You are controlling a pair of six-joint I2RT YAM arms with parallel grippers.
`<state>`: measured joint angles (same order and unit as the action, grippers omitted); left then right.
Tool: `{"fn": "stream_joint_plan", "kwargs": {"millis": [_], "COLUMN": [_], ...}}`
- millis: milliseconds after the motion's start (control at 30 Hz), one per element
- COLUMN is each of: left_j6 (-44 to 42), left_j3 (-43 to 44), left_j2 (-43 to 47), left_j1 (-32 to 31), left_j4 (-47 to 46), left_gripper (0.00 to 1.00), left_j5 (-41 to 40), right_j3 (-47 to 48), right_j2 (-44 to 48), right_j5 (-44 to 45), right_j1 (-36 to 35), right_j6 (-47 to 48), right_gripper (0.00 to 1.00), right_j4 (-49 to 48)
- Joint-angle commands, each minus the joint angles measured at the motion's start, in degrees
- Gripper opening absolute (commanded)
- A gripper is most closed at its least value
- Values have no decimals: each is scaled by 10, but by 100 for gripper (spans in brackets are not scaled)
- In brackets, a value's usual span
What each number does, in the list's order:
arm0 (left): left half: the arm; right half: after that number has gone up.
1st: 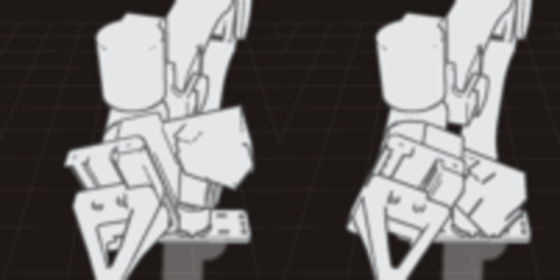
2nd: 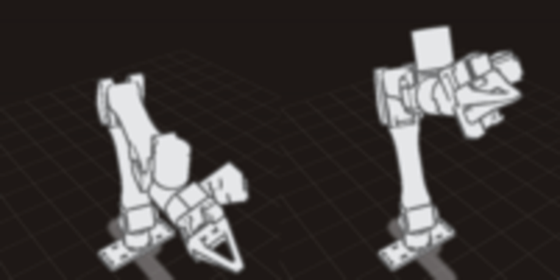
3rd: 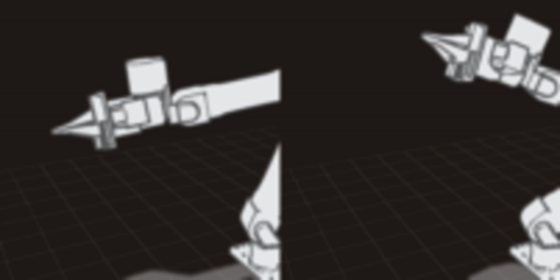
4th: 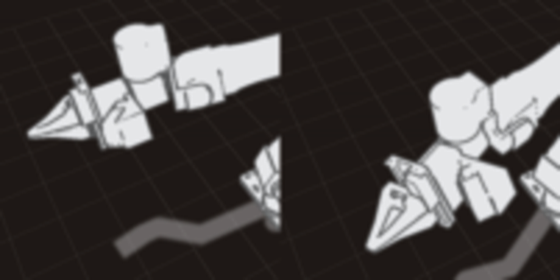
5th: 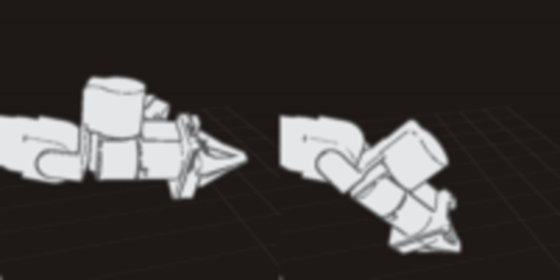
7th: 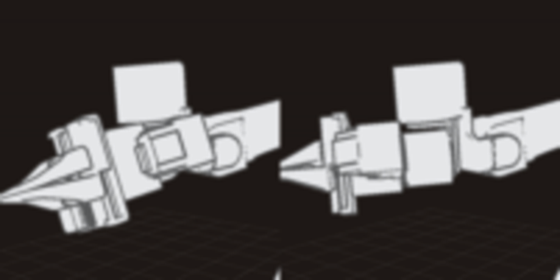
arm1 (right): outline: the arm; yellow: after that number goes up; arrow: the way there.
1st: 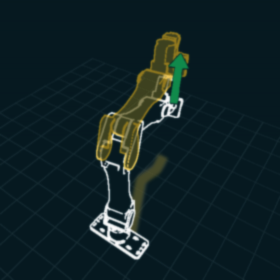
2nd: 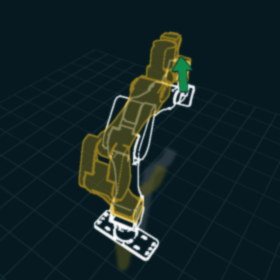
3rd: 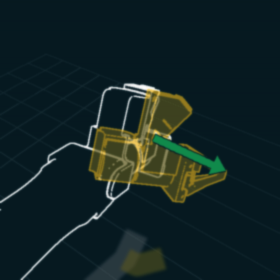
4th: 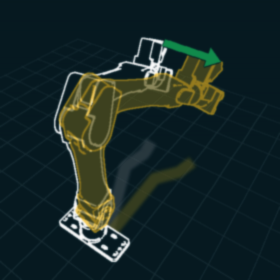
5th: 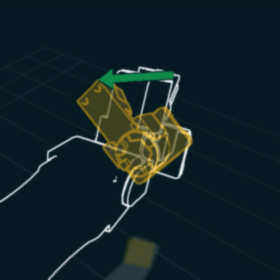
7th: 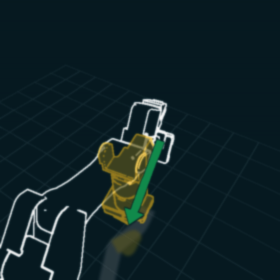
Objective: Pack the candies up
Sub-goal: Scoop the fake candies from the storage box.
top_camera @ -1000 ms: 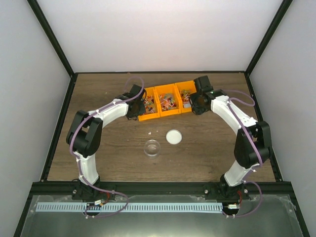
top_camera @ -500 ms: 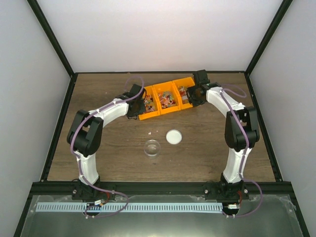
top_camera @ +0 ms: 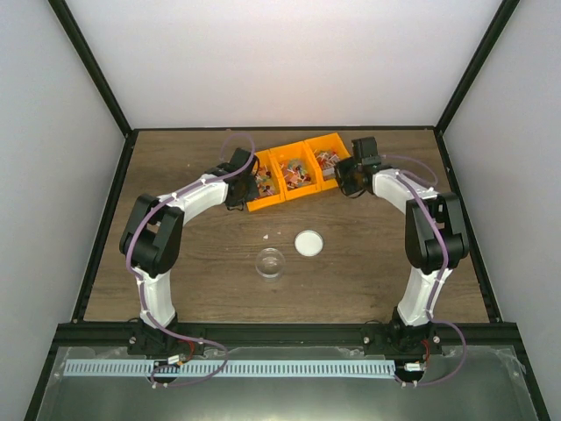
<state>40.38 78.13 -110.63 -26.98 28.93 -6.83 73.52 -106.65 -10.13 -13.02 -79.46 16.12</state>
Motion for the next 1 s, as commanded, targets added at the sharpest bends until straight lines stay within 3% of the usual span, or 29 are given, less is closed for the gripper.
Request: {"fn": "stream_joint_plan", "kwargs": {"millis": [0, 200, 333, 567, 733, 967], "left_j6": [15, 37, 34, 5, -1, -7], "left_j3": [-18, -19, -27, -25, -16, -10], "left_j2": [-41, -38, -35, -56, -60, -57], "left_j1": [-6, -4, -3, -3, -3, -2], "left_j4": [17, 14, 11, 9, 9, 7], "left_gripper": [4, 4, 4, 4, 4, 4], "left_j5": [69, 56, 62, 96, 109, 114], "right_j3": [64, 64, 57, 72, 8, -273], "right_j2": [-12, 28, 7, -109, -110, 55], "right_j5": [34, 35, 14, -31, -67, -98], "right_j1": [-13, -19, -19, -7, -1, 3], "right_j6": [-2, -13, -12, 9, 28, 28], "right_gripper": [1, 1, 1, 1, 1, 1], "right_j4": [317, 372, 379, 258, 52, -367]}}
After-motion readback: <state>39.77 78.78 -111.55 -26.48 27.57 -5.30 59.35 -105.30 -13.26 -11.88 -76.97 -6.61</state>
